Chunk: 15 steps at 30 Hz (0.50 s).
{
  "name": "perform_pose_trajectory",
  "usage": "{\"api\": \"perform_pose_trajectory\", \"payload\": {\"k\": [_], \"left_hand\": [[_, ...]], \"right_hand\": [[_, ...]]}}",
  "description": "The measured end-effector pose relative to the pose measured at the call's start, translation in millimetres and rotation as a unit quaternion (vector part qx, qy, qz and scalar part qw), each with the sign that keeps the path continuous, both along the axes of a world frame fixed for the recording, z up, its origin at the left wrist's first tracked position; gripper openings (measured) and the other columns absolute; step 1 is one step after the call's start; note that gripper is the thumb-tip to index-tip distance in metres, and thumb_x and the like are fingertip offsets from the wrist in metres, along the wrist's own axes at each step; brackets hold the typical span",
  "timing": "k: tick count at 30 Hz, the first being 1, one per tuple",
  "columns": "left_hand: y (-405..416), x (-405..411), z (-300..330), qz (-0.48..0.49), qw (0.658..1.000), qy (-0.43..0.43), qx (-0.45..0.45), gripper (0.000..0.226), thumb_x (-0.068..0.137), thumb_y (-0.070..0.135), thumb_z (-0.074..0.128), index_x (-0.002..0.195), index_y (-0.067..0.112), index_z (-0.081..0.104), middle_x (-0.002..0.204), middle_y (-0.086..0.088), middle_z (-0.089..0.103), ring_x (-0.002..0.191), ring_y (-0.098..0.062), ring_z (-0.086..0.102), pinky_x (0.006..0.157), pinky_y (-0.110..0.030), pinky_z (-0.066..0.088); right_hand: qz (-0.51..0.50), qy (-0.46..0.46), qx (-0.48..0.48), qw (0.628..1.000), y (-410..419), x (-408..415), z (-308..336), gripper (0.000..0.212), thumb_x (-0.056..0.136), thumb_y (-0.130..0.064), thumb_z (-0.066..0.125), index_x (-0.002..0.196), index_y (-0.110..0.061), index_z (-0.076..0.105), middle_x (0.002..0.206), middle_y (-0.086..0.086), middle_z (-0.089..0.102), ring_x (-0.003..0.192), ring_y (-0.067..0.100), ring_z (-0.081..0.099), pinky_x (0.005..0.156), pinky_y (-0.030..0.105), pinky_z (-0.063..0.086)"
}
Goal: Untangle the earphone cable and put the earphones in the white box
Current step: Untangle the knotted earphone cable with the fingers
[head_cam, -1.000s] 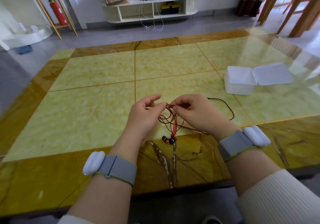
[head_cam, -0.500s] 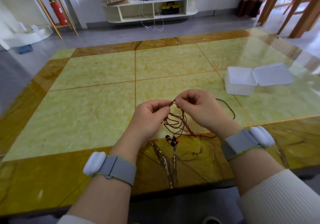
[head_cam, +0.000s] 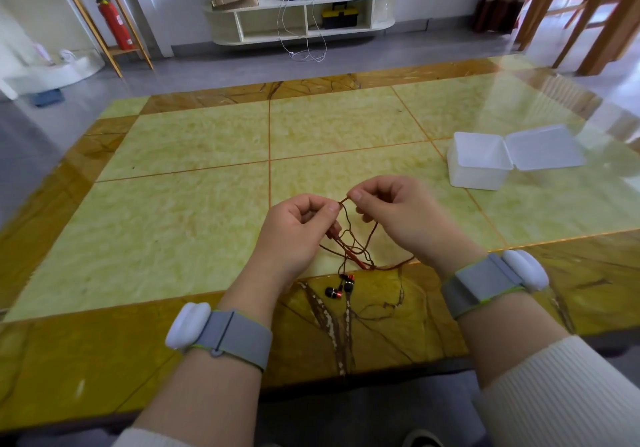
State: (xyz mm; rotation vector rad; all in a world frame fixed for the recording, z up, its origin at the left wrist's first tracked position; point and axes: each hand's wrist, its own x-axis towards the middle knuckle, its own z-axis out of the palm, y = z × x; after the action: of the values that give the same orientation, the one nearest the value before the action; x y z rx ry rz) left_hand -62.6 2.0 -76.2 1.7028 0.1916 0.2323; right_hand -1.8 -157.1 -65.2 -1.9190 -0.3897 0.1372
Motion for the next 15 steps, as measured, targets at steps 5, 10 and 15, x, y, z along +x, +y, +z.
{"api": "perform_pose_trajectory", "payload": {"k": [5, 10, 15], "left_hand": [[1, 1, 2, 0.025, 0.999, 0.003, -0.030, 0.012, 0.094, 0.012, 0.061, 0.086, 0.014, 0.071, 0.060, 0.004, 0.065, 0.060, -0.014, 0.065, 0.070, -0.033, 0.059], [1, 2, 0, 0.011, 1.000, 0.003, -0.010, 0.011, 0.095, 0.013, 0.060, 0.091, 0.011, 0.070, 0.061, -0.001, 0.061, 0.056, -0.016, 0.057, 0.063, -0.034, 0.053], [1, 1, 1, 0.003, 1.000, -0.005, -0.014, 0.012, 0.096, 0.011, 0.059, 0.094, 0.009, 0.070, 0.065, -0.001, 0.062, 0.055, -0.016, 0.052, 0.056, -0.028, 0.048]], "right_hand": [[-0.130, 0.043, 0.078, 0.988, 0, 10, -1, 0.011, 0.099, -0.024, 0.051, 0.098, -0.020, 0.062, 0.078, -0.003, 0.065, 0.062, 0.007, 0.063, 0.071, 0.035, 0.053], [-0.004, -0.017, 0.002, 1.000, -2, 3, -2, 0.014, 0.090, -0.031, 0.065, 0.104, -0.030, 0.071, 0.088, -0.007, 0.069, 0.076, 0.023, 0.068, 0.078, 0.037, 0.057], [0.058, -0.023, -0.030, 0.998, 0, -1, -2, 0.012, 0.087, -0.034, 0.071, 0.085, -0.023, 0.076, 0.075, 0.004, 0.071, 0.066, 0.012, 0.059, 0.069, 0.039, 0.054]]}}
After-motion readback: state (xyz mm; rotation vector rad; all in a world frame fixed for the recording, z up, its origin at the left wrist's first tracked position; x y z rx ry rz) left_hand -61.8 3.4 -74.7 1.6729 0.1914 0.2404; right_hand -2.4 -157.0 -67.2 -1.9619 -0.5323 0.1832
